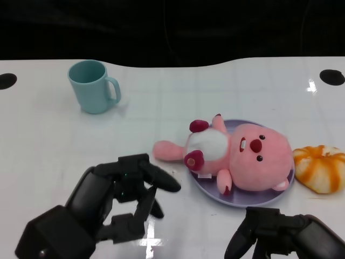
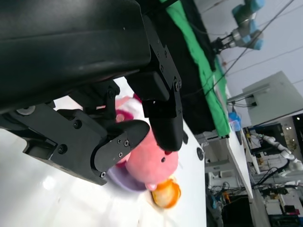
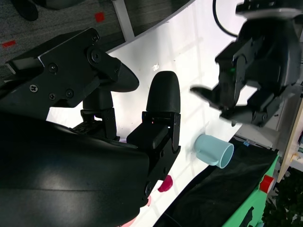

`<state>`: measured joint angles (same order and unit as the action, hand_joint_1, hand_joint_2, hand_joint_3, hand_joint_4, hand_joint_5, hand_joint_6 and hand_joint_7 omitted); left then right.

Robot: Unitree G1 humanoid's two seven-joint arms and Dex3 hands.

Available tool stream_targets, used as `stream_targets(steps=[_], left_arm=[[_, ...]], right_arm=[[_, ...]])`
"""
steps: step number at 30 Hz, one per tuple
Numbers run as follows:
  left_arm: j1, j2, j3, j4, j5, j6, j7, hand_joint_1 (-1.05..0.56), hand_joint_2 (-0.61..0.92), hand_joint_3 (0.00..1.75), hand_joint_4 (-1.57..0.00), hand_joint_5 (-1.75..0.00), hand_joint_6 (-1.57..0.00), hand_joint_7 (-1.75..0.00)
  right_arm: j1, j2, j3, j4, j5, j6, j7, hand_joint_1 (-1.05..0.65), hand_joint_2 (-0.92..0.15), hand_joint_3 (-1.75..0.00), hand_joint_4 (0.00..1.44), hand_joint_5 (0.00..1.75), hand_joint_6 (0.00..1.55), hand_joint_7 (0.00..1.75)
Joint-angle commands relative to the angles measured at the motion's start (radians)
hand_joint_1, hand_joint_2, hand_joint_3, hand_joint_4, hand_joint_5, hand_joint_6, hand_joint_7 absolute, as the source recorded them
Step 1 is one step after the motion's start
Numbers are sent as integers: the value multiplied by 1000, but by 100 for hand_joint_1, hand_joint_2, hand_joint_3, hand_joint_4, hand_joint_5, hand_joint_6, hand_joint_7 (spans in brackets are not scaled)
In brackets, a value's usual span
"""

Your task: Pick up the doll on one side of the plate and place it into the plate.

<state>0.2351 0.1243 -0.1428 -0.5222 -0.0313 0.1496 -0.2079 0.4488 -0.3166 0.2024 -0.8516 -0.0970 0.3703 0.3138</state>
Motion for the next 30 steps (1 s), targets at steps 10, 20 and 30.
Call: stream_targets(steps=[10,20,30], left_arm=[[145,88,86,-254,-215,300,-63,-14,34,154,-92,-175,-79,-167],[128,84,86,-115,-287,289,-110,-11,35,153,-94,-175,-83,-164],[127,66,103,-86,-325,328,-75,-14,34,151,-94,-175,-84,-163]], right_arm=[[-11,-4,-10,-14,11,17,0,-7,-58,-101,66,155,62,122],[9,-13,-45,16,31,-43,6,-8,-58,-101,67,155,63,122],[28,-11,-62,37,37,-96,11,-9,-58,-102,66,155,63,123]])
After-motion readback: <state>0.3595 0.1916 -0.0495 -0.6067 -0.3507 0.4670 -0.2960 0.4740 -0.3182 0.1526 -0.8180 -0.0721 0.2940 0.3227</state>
